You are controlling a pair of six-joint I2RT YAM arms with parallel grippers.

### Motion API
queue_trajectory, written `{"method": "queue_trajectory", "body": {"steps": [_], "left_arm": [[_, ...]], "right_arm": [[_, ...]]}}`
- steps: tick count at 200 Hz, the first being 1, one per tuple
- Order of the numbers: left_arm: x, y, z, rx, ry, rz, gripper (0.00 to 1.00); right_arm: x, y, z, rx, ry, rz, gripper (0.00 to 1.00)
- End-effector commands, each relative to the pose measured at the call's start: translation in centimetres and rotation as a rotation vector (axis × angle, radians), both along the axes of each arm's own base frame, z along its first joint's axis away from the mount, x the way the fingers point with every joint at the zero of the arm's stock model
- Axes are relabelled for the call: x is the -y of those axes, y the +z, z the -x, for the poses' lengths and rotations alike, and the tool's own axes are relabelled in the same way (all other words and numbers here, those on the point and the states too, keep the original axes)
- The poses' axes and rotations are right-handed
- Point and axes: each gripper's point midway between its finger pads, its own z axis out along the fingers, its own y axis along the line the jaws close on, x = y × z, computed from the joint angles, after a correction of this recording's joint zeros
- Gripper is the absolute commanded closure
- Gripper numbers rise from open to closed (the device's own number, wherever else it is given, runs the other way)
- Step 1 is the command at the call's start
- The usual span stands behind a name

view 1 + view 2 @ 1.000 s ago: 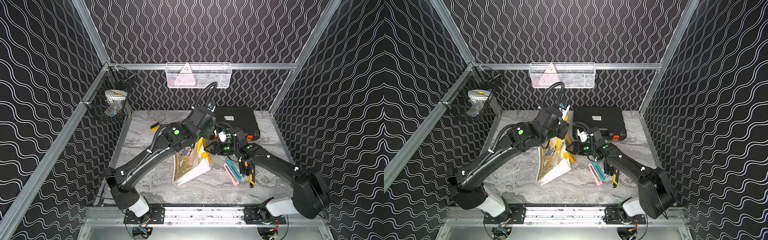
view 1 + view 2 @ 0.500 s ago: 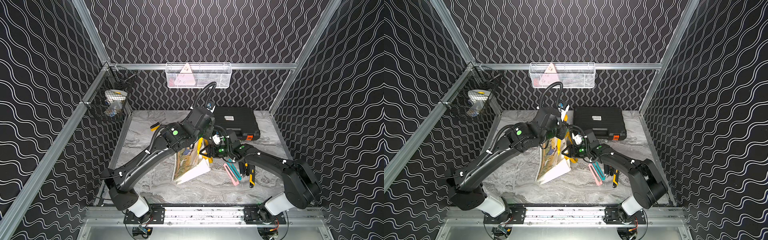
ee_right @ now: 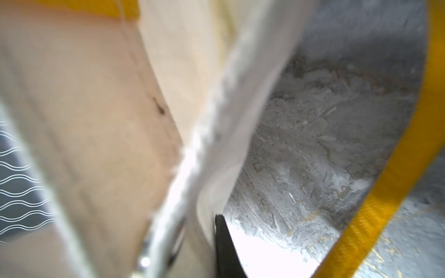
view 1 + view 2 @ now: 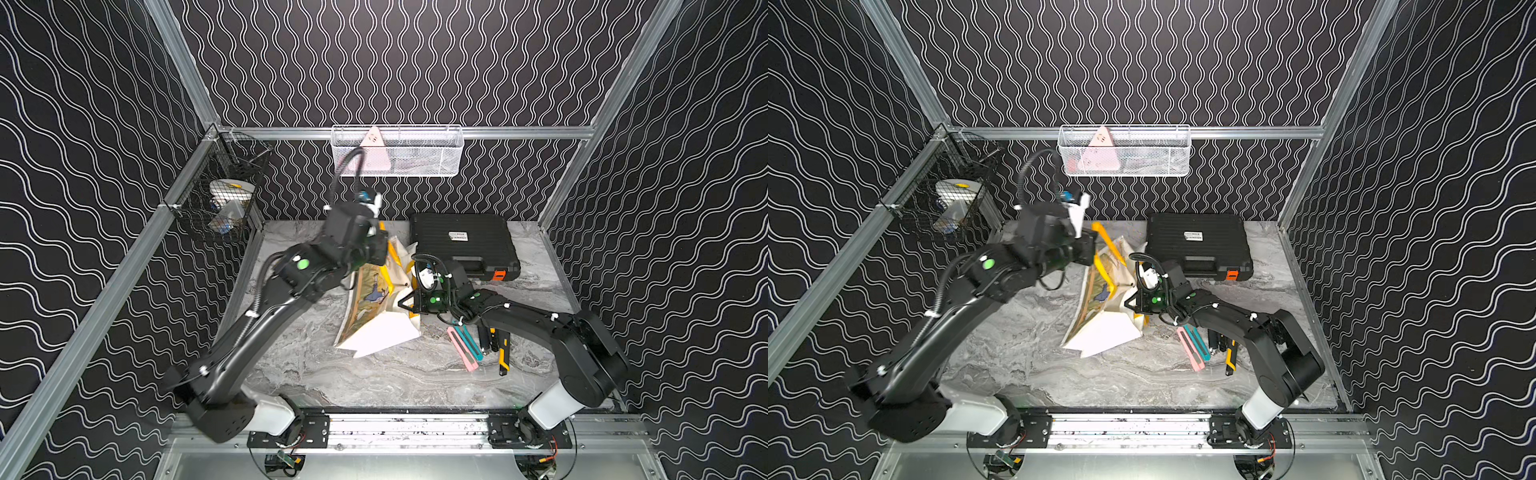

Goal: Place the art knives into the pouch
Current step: Open the pouch at the center of the board.

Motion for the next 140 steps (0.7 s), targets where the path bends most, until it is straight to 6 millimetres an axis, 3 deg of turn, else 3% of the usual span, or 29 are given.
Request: {"method": "queue_trajectory", "body": {"steps": [1, 26, 49, 71, 102, 112, 116, 140], "left_arm": [[-6.7, 3.5, 0.6, 0.121, 0.215, 0.143, 1.00], [-13.2, 4.2, 2.1, 0.134, 0.373, 0.145, 1.00], [-16.1, 3.9, 2.4, 0.112, 0.435, 0.143, 1.00], [-16.8, 1.8, 1.5, 0.064, 0.441, 0.171, 1.00], [-17.3, -3.4, 1.3, -0.012, 0.466, 0.233, 1.00], [-17.5, -5.4, 1.3, -0.042, 0.473, 0.255, 1.00], [-17.4, -6.1, 1.3, -0.054, 0.472, 0.265, 1.00], [-16.3, -10.2, 1.1, -0.118, 0.436, 0.344, 1.00]], "right_arm": [[2.3, -1.1, -0.6, 0.005, -0.062, 0.130, 1.00], [2.9, -1.1, -0.8, 0.007, -0.073, 0.156, 1.00], [3.9, -1.8, -1.2, 0.002, -0.095, 0.215, 1.00], [3.9, -0.3, -1.2, 0.031, -0.079, 0.220, 1.00], [4.4, 3.3, -1.4, 0.094, -0.084, 0.227, 1.00], [4.8, 3.6, -1.1, 0.095, -0.084, 0.242, 1.00], [4.5, 5.0, -1.5, 0.121, -0.086, 0.227, 1.00], [4.2, 6.0, -1.3, 0.126, -0.072, 0.208, 1.00]]}}
